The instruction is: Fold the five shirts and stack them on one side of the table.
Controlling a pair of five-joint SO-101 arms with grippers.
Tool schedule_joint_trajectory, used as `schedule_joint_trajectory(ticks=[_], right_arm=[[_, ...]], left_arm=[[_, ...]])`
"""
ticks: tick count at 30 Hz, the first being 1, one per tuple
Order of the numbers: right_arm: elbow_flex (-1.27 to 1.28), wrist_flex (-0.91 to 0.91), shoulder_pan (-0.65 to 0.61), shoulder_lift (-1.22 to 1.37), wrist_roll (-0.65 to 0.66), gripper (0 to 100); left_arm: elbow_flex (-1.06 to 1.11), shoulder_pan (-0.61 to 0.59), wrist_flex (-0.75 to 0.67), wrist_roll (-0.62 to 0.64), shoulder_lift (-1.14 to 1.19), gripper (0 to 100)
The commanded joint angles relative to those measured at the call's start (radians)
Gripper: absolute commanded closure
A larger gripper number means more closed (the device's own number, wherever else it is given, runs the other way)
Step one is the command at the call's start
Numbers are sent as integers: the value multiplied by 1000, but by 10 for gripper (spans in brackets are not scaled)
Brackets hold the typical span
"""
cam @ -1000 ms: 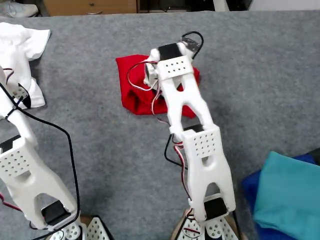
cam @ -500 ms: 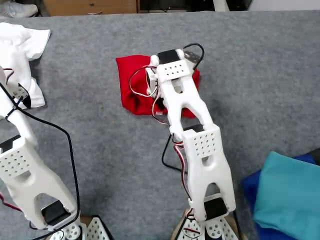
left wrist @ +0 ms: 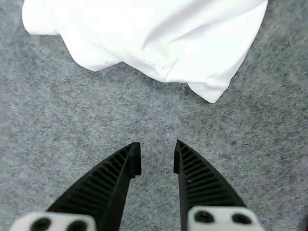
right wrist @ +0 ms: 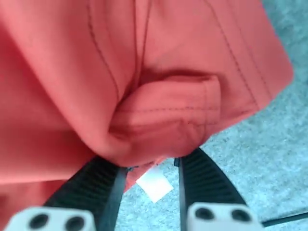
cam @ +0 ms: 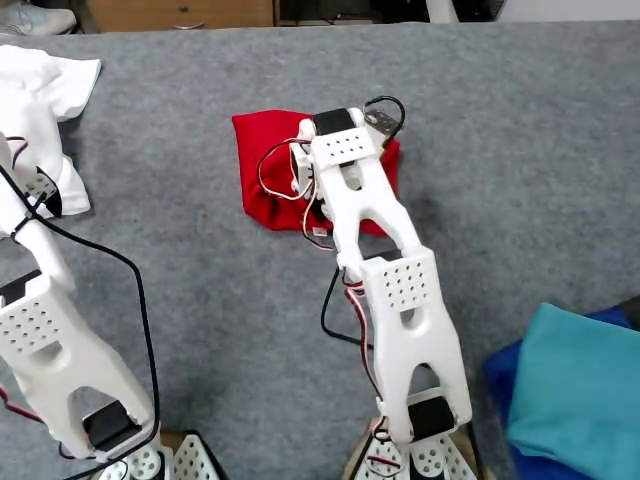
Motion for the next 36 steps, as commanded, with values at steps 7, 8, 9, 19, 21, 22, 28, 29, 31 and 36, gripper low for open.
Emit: schedule_joint_trajectory(ticks=[7, 8, 9, 19, 21, 22, 28, 29, 31, 36], right_arm=[[2, -11, -24, 15, 48, 739], [-1, -8, -24, 12, 51, 705], [-13, 3, -24, 7, 51, 671], [-142, -21, -22, 8, -15, 602], [-145, -63, -22, 19, -40, 602], [-147, -72, -24, 21, -55, 602], [-225, 6, -21, -36, -141, 602], [-254, 31, -21, -45, -150, 602], [-314, 72, -22, -58, -163, 602], [-441, 110, -16, -76, -164, 602]], left_arm=[[-9, 3, 11, -6, -70, 868], [-9, 3, 11, -6, -70, 868], [-9, 3, 9, -6, -70, 868], [-9, 48, 9, -8, -70, 868], [-9, 52, 9, -8, -70, 868], [-9, 54, 9, -9, -70, 868], [-9, 63, 9, -63, -62, 868], [-6, 72, 9, -66, -61, 868], [2, 91, 8, -66, -54, 868], [-9, 130, -31, -66, -10, 868]])
